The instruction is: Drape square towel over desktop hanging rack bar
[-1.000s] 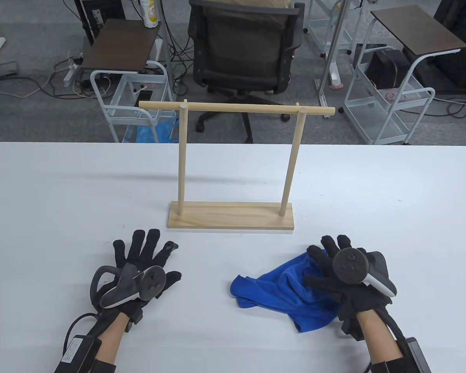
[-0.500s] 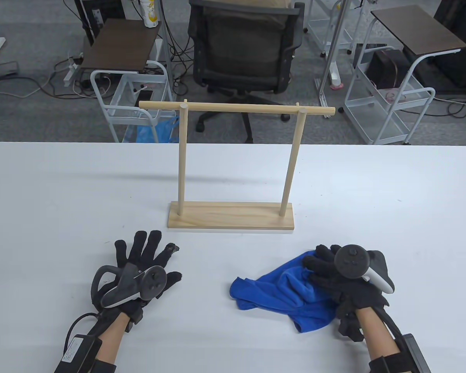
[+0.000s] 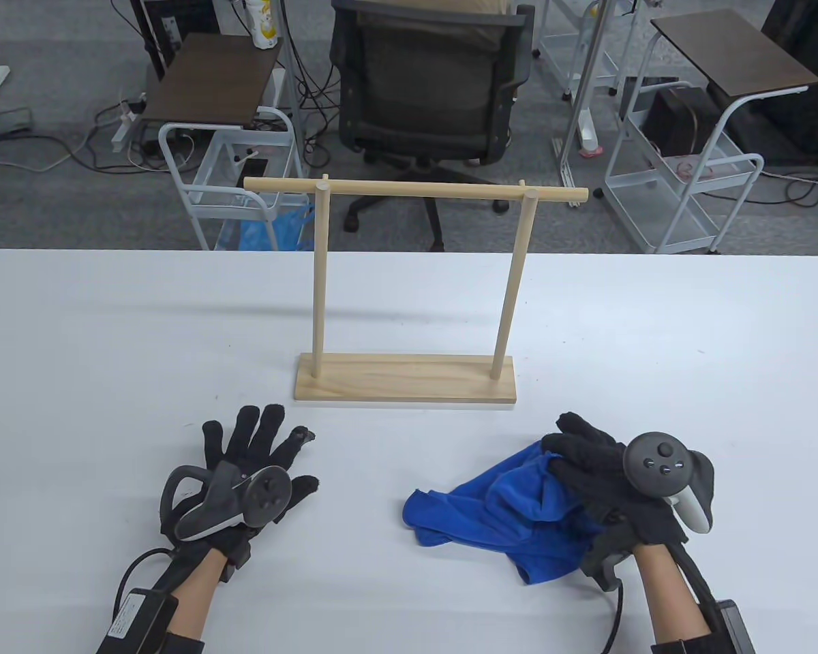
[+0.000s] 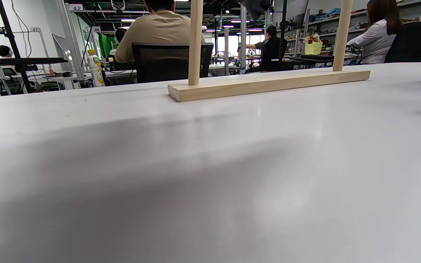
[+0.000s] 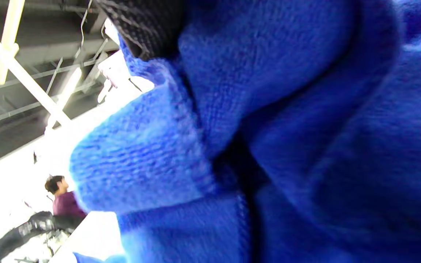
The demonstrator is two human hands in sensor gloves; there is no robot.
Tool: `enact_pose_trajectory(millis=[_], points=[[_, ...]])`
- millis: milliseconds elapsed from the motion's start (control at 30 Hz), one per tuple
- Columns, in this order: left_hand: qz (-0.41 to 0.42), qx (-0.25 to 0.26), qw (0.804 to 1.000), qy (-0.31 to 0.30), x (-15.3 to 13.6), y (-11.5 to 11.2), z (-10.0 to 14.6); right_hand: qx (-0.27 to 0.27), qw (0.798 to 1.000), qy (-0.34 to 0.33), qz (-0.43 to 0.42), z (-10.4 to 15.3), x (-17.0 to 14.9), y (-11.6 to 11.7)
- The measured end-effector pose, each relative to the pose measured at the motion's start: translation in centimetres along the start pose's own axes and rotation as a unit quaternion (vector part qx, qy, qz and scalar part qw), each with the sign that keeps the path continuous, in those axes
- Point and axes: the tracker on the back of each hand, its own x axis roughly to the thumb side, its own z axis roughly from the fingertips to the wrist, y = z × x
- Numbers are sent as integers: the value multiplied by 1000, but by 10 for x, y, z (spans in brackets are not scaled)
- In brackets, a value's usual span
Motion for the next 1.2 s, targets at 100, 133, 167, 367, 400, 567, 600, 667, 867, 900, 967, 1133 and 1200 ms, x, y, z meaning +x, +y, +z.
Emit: enact_pose_trajectory(millis=[100, 133, 167, 367, 400, 567, 600, 667, 867, 900, 967, 1133, 1200], points=[[4, 1, 1000, 1, -1, 1, 1, -9, 999, -3, -38, 0, 4, -6], [6, 2, 1000, 2, -2, 1, 1, -9, 999, -3, -41, 0, 7, -8], [9, 3, 1000, 2, -3, 2, 1, -9, 999, -5, -39, -1, 10, -10], [20, 8, 1000, 3, -6, 4, 2, -26, 999, -28, -6, 2, 43, -29], [21, 8, 1000, 3, -6, 4, 2, -36, 999, -33, -4, 3, 50, -33], [31, 13, 999, 3, -9, 6, 2, -81, 996, -33, 14, 9, 76, -47], [32, 12, 999, 3, -9, 6, 2, -80, 996, -28, 15, 10, 80, -50], [33, 11, 999, 1, -9, 6, 2, -86, 996, -23, 17, 11, 88, -55], [38, 1, 999, -10, -8, 2, 1, -89, 995, -45, 17, 5, 113, -79], [38, -1, 999, -12, -7, 2, 1, -91, 994, -55, 16, 3, 120, -85], [38, -3, 999, -14, -6, 1, 1, -87, 993, -79, 20, 0, 134, -93], [37, -7, 999, -24, -1, 1, 0, -74, 988, -132, 40, -10, 173, -110], [38, -5, 999, -27, 1, 2, 0, -63, 986, -149, 44, -14, 188, -115]])
